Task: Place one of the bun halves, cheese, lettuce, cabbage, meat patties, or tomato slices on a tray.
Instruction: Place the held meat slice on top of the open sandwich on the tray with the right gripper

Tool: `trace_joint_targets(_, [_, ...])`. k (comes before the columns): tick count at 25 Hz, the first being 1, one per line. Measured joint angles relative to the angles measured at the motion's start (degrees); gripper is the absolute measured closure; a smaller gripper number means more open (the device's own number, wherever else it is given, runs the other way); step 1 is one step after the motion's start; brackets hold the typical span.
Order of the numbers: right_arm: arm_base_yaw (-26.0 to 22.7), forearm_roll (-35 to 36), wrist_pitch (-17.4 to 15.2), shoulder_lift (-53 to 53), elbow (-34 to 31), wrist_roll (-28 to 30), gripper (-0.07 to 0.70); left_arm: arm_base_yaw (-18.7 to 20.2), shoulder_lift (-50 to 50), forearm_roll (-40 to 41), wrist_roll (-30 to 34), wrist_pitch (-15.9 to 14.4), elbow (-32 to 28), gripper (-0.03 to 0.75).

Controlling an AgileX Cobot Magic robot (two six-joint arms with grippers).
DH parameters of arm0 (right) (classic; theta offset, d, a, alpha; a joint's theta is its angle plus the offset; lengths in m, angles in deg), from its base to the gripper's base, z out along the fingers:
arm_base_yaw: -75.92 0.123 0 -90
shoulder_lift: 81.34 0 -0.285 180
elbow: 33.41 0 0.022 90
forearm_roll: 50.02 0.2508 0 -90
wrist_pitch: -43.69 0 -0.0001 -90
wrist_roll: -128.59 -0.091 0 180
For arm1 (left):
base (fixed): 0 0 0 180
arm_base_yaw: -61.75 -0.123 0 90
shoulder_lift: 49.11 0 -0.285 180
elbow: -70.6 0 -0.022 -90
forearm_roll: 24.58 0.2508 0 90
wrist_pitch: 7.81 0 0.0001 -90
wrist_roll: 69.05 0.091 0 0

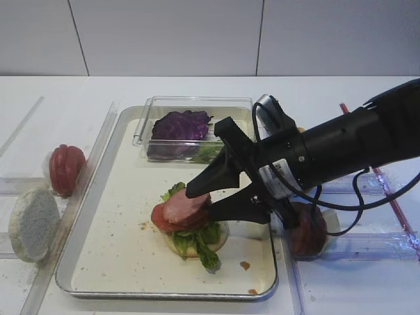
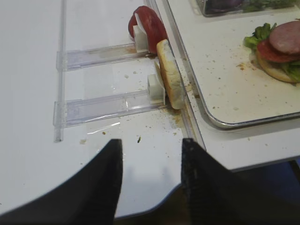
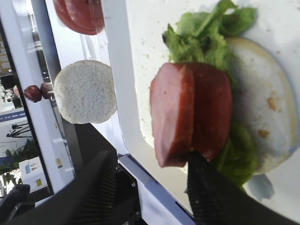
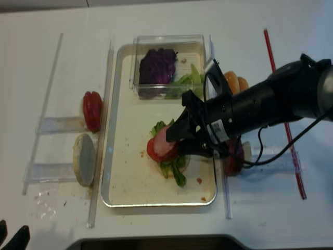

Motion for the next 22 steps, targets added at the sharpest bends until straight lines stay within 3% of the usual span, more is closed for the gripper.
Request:
trace_joint_targets(10, [0.00, -3.14, 2.48, -4.21, 0.00, -2.88, 0.241, 0.00, 0.00, 0.00, 0.00, 0.00, 0.00, 0.430])
trace_joint_targets(22, [0.00, -4.32, 2.48, -8.98, 0.00, -4.01, 0.241, 0.00, 0.00, 0.00, 0.00, 0.00, 0.00, 0.430])
